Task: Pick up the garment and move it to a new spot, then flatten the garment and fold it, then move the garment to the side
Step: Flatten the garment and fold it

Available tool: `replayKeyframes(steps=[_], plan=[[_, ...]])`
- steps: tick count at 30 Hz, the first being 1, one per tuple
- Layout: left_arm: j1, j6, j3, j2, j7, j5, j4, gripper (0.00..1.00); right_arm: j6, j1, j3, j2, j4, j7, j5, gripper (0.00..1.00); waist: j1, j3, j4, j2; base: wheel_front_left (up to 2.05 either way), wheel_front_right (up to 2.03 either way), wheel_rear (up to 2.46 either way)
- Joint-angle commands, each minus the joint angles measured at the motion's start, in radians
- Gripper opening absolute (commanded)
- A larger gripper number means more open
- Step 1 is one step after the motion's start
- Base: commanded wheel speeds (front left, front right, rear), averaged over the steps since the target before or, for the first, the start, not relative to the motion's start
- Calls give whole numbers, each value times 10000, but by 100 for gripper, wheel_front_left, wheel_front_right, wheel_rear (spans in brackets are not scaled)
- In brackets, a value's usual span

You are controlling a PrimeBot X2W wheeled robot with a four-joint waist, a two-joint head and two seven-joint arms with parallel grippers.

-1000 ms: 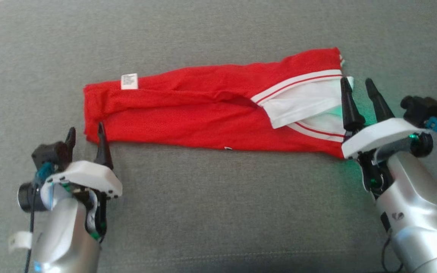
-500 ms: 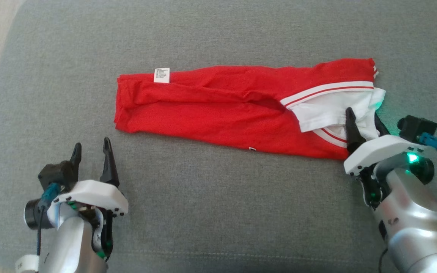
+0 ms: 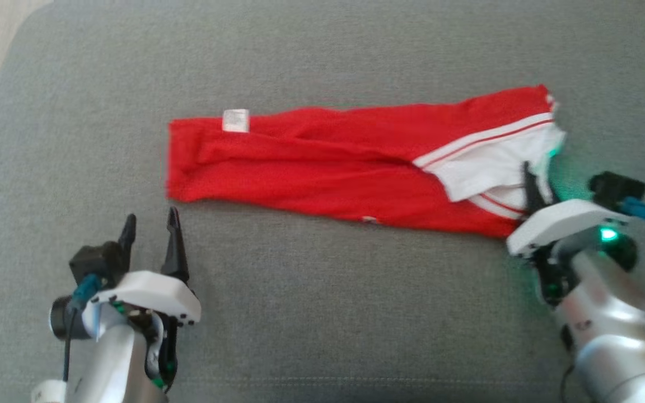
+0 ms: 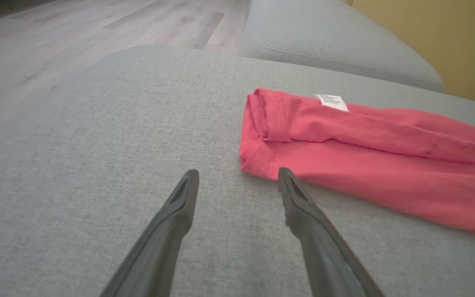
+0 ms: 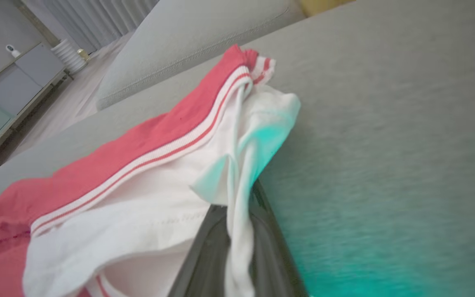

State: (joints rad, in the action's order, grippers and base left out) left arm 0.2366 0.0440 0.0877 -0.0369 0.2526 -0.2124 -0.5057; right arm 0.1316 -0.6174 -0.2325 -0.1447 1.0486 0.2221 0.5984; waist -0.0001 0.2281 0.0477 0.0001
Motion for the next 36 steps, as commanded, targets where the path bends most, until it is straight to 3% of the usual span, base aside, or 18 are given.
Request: replayKeyframes(steps=[1, 9, 17, 26, 36], plan=[[-54, 55, -204, -135, 91, -77, 325, 100, -9, 75, 42, -334, -209, 211, 70, 0, 1, -82, -105, -1, 0, 0, 0], [-304, 152, 440, -134, 91, -358, 353, 100, -9, -280, 440, -1322, -919, 367, -272, 0, 1, -334, -337, -1, 0, 0, 0], [-465, 203, 1216, -134, 91, -661, 266, 100, -9, 91, -1016, -551, -3278, 211, -128, 0, 1, -580, -21, -1, 0, 0, 0], [-308, 332, 2202, -134, 91, -1009, 382, 100, -9, 364, -2622, 176, -4500, -742, 119, 0, 1, -583, 1337, -1, 0, 0, 0], [-239, 461, 3036, -134, 91, -1426, 398, 100, -9, -413, -3047, 567, -3484, -1054, -110, 0, 1, -398, 3145, -1, 0, 0, 0]])
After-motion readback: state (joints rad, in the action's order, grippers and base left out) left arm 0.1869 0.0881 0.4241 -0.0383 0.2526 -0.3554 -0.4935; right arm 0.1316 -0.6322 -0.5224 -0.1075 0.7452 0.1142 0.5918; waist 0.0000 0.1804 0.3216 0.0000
